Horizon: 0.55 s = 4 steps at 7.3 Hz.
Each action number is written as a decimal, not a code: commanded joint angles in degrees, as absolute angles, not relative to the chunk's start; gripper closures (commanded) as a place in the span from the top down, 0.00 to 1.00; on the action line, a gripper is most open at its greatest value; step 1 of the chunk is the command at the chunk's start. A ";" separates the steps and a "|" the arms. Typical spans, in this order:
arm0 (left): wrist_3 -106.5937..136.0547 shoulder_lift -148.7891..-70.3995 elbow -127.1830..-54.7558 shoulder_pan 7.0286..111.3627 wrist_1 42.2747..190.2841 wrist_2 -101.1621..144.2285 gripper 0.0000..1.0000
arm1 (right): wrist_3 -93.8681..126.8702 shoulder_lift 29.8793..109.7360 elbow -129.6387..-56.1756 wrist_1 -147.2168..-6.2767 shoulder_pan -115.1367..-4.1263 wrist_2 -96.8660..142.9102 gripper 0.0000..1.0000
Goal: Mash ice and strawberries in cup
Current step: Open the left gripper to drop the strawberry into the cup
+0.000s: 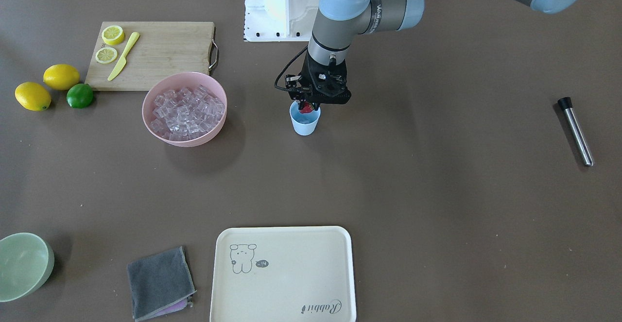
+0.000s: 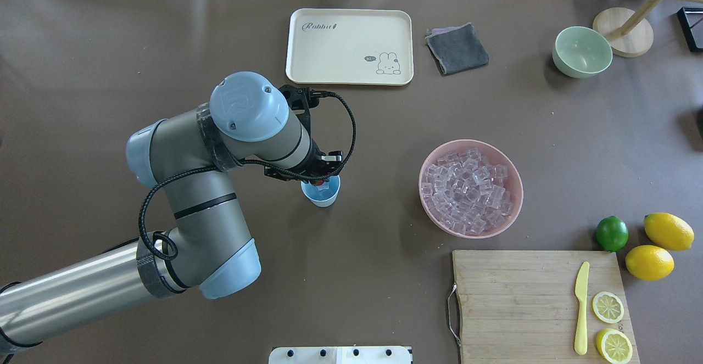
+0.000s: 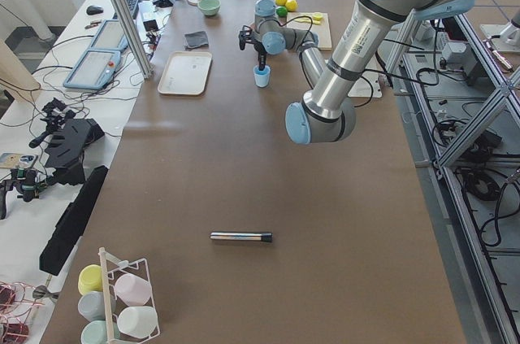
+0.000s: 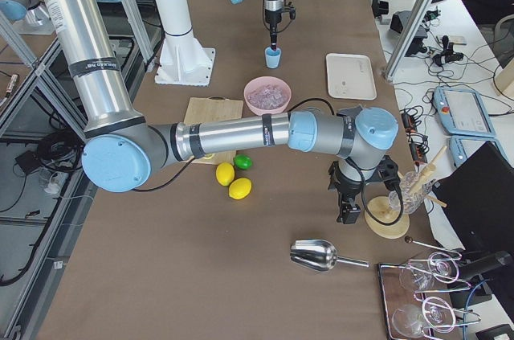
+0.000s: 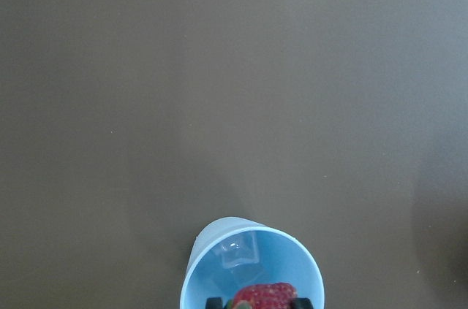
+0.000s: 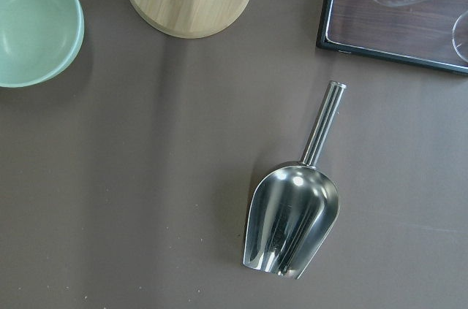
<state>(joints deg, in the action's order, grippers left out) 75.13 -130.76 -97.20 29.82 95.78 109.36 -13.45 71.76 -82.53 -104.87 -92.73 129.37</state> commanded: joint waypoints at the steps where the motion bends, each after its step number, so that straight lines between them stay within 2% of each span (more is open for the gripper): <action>1: 75.41 -129.56 -98.77 29.71 95.80 109.16 0.98 | -13.45 72.16 -82.44 -104.85 -92.72 129.37 1.00; 4: 68.00 -121.14 -104.06 34.34 95.89 113.61 0.98 | -11.09 72.16 -80.26 -103.03 -91.50 129.64 1.00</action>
